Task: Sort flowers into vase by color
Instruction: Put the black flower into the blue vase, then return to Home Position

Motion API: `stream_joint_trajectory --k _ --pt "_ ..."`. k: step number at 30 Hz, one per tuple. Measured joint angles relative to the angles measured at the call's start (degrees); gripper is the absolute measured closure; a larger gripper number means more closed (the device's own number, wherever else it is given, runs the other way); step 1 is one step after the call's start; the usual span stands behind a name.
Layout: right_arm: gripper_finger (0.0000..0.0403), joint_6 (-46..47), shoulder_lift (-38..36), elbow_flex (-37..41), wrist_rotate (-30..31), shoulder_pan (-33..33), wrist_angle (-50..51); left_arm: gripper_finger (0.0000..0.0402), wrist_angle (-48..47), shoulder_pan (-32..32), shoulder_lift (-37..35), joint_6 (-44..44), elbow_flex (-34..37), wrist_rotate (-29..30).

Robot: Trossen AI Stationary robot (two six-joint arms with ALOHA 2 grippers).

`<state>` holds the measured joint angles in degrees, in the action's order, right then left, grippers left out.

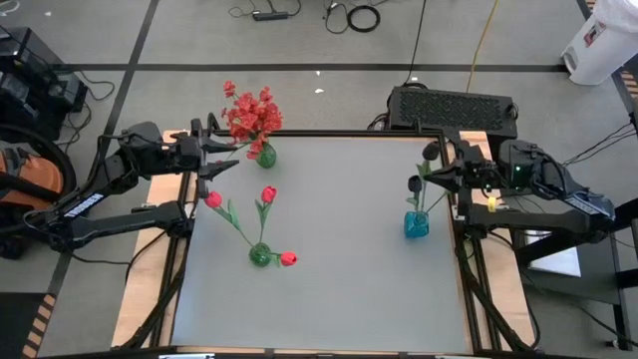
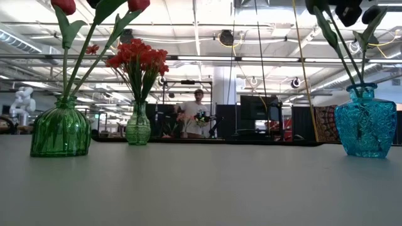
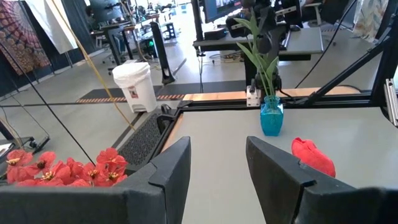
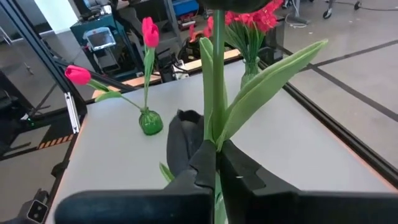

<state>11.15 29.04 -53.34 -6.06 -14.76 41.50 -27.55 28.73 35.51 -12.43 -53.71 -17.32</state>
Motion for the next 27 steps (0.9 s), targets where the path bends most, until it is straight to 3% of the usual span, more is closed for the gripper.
stream_joint_trajectory --k 6,16,22,27 --pt "0.0369 0.0 -0.2 0.0 1.2 0.0 2.2 0.0238 0.0 0.0 0.0 0.0 0.0 0.0" --pt "0.0259 0.0 -0.4 -0.2 2.0 0.0 5.4 0.0238 0.0 0.0 0.0 0.0 0.0 0.0" --pt "0.0196 0.1 -0.5 -4.3 2.0 0.0 7.6 0.0238 0.0 0.0 0.0 0.0 0.0 0.0" --pt "0.0167 -0.1 -0.5 -8.9 1.8 0.0 7.3 0.0238 0.0 0.0 0.0 0.0 0.0 0.0"
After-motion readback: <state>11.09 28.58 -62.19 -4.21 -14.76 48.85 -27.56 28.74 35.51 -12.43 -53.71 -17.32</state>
